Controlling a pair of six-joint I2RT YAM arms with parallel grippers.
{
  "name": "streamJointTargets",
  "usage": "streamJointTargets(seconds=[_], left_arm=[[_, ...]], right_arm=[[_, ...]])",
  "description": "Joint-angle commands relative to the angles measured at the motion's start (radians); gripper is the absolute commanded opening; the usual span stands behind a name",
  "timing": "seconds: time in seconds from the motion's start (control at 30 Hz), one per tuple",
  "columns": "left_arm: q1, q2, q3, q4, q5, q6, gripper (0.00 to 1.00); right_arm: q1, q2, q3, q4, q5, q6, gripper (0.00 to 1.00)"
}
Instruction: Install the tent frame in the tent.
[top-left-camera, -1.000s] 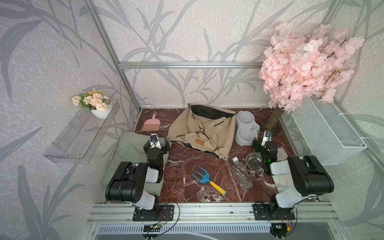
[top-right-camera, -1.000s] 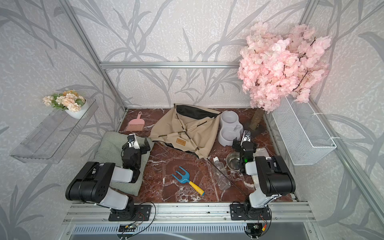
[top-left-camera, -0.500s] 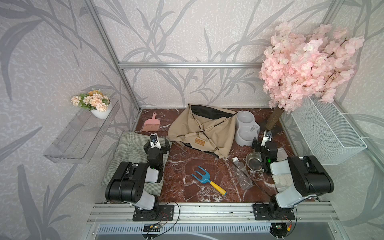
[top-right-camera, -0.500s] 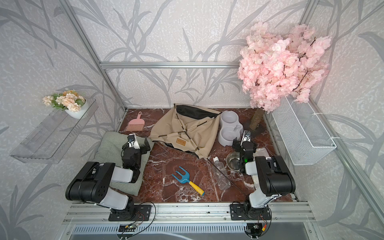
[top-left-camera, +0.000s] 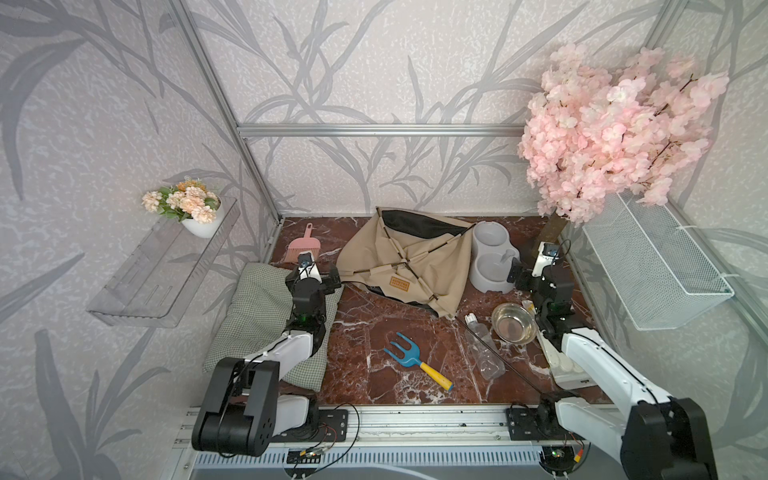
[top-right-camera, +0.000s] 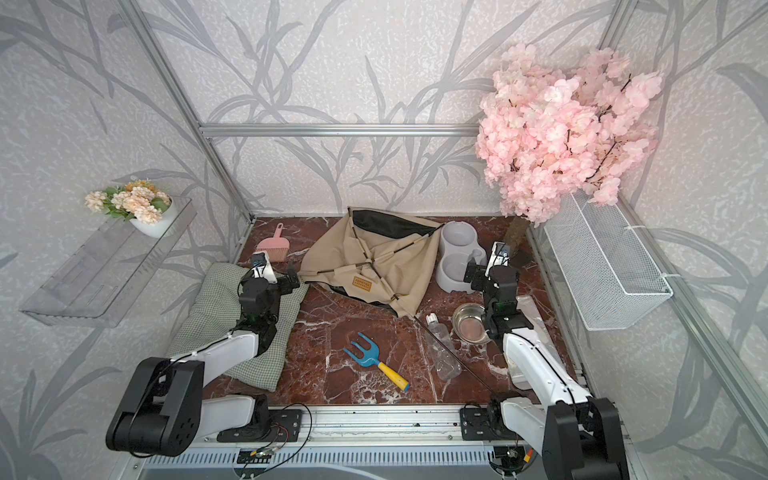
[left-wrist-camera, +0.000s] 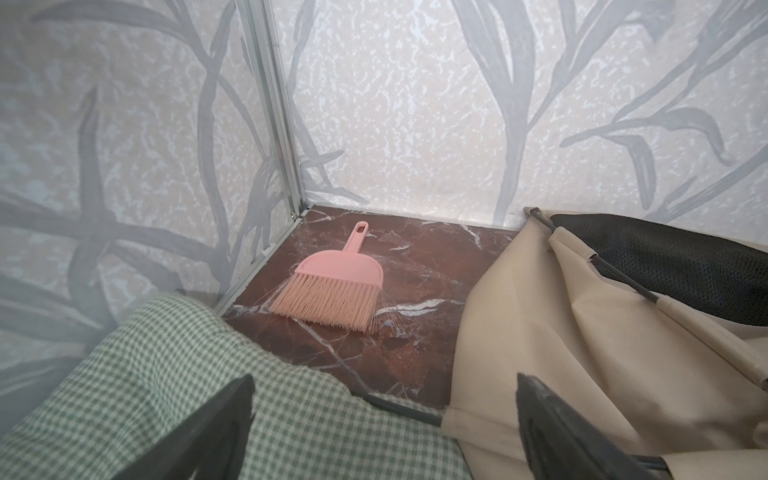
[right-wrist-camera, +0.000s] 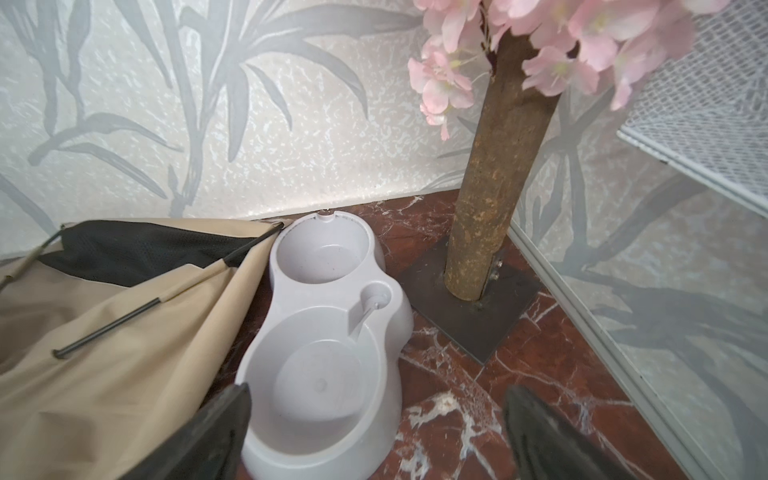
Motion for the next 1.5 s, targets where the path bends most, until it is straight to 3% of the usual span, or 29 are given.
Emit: streamJointTargets(seconds=[0.0,0.07,0.17,0.23,0.27,0.33,0.43,0.53,0.6,0.73,0.83,1.13,1.3,1.47], left_arm=[[-0.004,-0.061,0.055,-0.266,-0.023,-0.137,1.0],[-0.004,-0.1,0.098,-0.382,0.005,-0.214,1.0],[-0.002,-0.141,0.136,-0.464,0.055,-0.387,1.0],[0.002,-0.168,0.173,-0.582,0.071,-0.574,1.0],[0.016,-0.184,0.184,-0.612,0.12,-0.592,1.0],[0.032,-0.216,0.189,-0.595,0.224,-0.536,1.0],[0.022,-0.249,0.244,-0.637,0.32,-0.451,0.85],[-0.058,-0.244,0.316,-0.77,0.319,-0.406,0.79],[-0.173,-0.245,0.332,-0.828,0.225,-0.392,0.78],[-0.399,-0.263,0.301,-0.831,0.088,-0.428,0.79],[-0.502,-0.274,0.283,-0.814,0.041,-0.445,0.78],[-0.568,-0.326,0.21,-0.73,0.121,-0.487,0.68],[-0.605,-0.304,0.194,-0.724,0.164,-0.506,0.6],[-0.709,-0.291,0.155,-0.697,0.166,-0.546,0.58]], right_arm=[[0.007,-0.05,0.107,-0.569,0.027,0.192,0.99],[0.002,-0.092,0.188,-0.737,-0.077,0.314,0.99],[-0.023,-0.155,0.203,-0.743,-0.461,0.329,1.0],[-0.019,-0.165,0.212,-0.792,-0.557,0.382,0.83],[0.008,-0.164,0.222,-0.842,-0.564,0.396,0.78],[0.125,-0.167,0.231,-0.938,-0.496,0.401,0.72],[0.385,-0.155,0.25,-1.091,-0.283,0.419,0.68],[0.585,-0.088,0.255,-1.13,-0.183,0.446,0.62],[0.652,-0.012,0.278,-1.117,-0.132,0.424,0.56],[0.668,0.151,0.368,-1.048,-0.088,0.311,0.45],[0.667,0.283,0.437,-1.027,-0.11,0.236,0.4],[0.655,0.499,0.514,-0.996,-0.049,0.104,0.33],[0.649,0.564,0.558,-0.991,-0.033,0.066,0.22],[0.646,0.576,0.637,-1.042,-0.043,0.034,0.11]])
